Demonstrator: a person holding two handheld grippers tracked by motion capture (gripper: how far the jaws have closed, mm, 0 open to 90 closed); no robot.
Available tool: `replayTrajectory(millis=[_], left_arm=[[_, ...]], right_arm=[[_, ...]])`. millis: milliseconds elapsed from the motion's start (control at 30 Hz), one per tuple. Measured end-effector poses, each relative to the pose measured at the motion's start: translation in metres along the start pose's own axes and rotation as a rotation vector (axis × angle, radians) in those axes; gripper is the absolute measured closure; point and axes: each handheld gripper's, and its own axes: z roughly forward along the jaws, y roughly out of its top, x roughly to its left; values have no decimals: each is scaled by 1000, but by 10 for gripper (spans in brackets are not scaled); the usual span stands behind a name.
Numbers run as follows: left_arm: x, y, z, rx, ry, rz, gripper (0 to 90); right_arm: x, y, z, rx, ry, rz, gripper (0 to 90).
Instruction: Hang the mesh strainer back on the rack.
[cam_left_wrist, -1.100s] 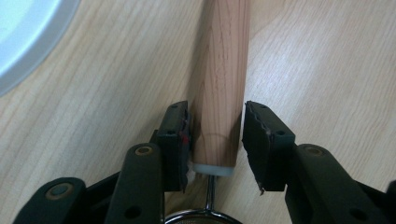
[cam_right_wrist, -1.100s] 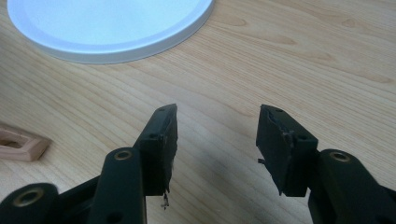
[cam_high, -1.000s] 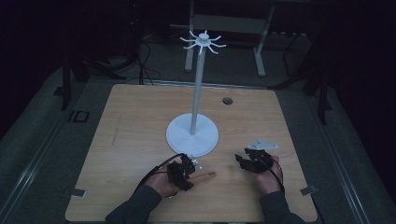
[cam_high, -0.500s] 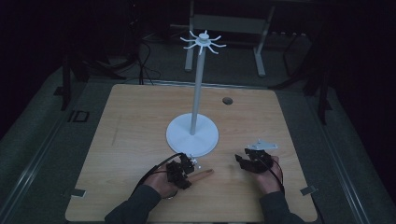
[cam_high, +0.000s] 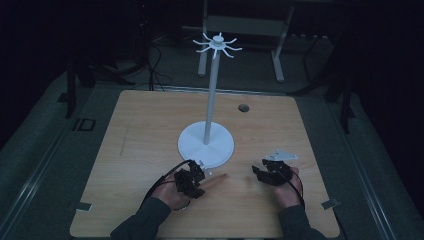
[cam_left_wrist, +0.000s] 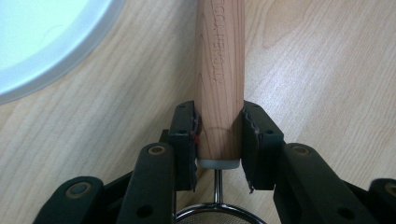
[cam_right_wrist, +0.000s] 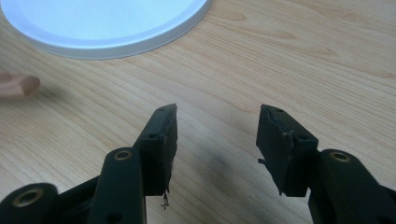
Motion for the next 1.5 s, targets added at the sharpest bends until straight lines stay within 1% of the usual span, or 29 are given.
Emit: replayTrajectory(millis=[200, 333, 367, 400, 667, 800, 1000, 1067, 1400, 1500], left_arm=[[3, 0, -6, -48, 12, -30, 689], [4, 0, -10, -73, 22, -44, 689], [4, 0, -10, -73, 22, -44, 689], [4, 0, -11, -85, 27, -51, 689], [7, 0, -19, -134, 49, -78, 689], [9, 0, -22, -142, 53, -80, 689], [11, -1, -25, -173, 67, -100, 689], [11, -2, -27, -190, 69, -114, 689], [15, -4, -37, -258, 92, -156, 689], [17, -5, -40, -276, 94, -168, 689]], right_arm=[[0, 0, 0, 1, 0, 1, 477], [0, 0, 0, 1, -1, 0, 477], [0, 0, 0, 1, -1, 0, 477], [0, 0, 0, 1, -1, 0, 477], [0, 0, 0, 0, -2, 1, 476], [0, 0, 0, 1, -1, 2, 475], [0, 0, 0, 0, -1, 4, 472], [-1, -1, 0, -1, -1, 6, 472], [-2, -2, 1, 0, -5, 5, 472], [-2, -2, 2, -7, -15, 6, 472]])
